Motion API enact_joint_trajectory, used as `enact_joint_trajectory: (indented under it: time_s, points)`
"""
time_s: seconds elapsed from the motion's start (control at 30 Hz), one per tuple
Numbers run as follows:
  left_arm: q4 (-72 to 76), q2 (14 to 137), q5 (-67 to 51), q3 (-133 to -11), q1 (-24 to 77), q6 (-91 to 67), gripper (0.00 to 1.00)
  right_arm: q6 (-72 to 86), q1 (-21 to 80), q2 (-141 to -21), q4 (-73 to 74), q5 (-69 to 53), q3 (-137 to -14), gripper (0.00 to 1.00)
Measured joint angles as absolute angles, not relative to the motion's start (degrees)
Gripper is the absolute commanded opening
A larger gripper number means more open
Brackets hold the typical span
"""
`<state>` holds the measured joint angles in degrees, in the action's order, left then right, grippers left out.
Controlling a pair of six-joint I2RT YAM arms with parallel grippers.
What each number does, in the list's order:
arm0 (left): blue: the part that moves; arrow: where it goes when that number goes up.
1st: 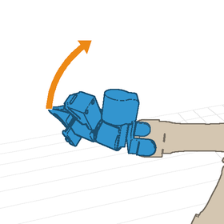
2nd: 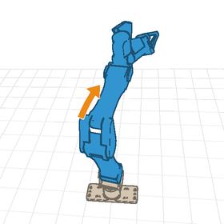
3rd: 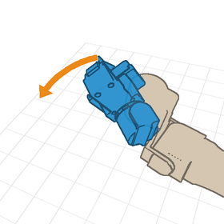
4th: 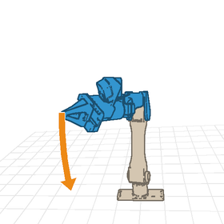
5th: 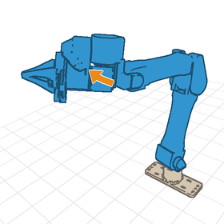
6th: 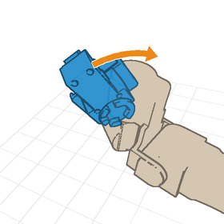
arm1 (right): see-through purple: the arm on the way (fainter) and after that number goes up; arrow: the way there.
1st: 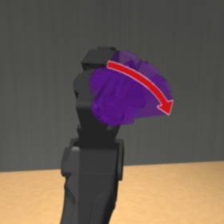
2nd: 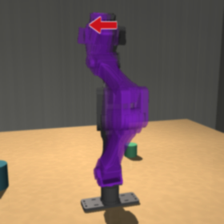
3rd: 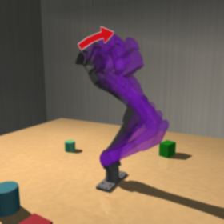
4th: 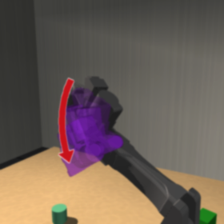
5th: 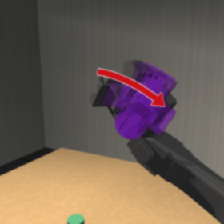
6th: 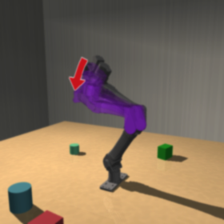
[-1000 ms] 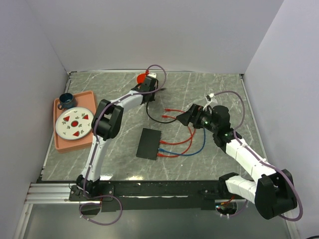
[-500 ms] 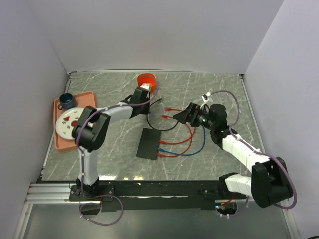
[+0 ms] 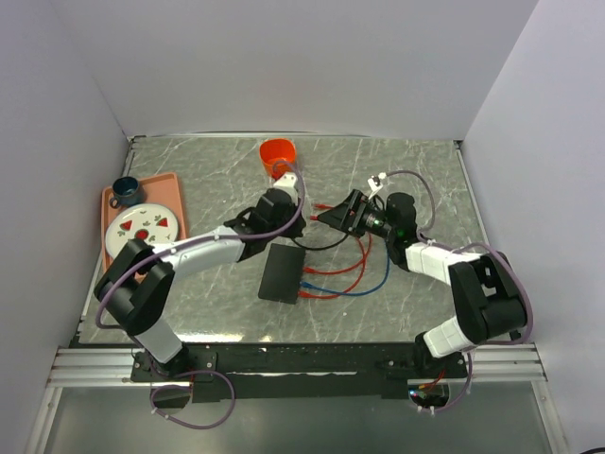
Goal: Insert the plug into the switch port
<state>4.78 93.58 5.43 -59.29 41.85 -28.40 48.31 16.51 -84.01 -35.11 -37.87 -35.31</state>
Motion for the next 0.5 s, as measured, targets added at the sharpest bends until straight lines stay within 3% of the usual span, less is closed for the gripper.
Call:
enact_joint_trajectory:
  time_s: [0.1, 0.13, 0.23, 0.33, 0.5]
  points:
    - [3.9, 92.6, 6.6, -57.8, 43.7, -29.6, 0.06, 49.5, 16.5, -86.0, -37.3, -38.8, -35.6, 0.92]
    - [3.5, 92.6, 7.2, -57.8, 44.1, -29.7, 0.24, 49.6, 16.5, -86.2, -37.3, -38.9, -35.7, 0.92]
    - [1.8, 92.6, 9.9, -58.1, 43.6, -29.5, 0.57, 47.0, 17.0, -86.3, -32.8, -38.2, -38.4, 0.92]
    - [0.4, 93.8, 10.8, -59.9, 41.3, -28.5, 0.62, 43.2, 17.5, -86.1, -27.0, -36.1, -43.9, 0.93]
    - [-1.7, 103.5, 11.9, -70.4, 36.2, -24.7, 0.59, 39.2, 17.6, -82.2, -21.9, -33.3, -44.9, 0.93]
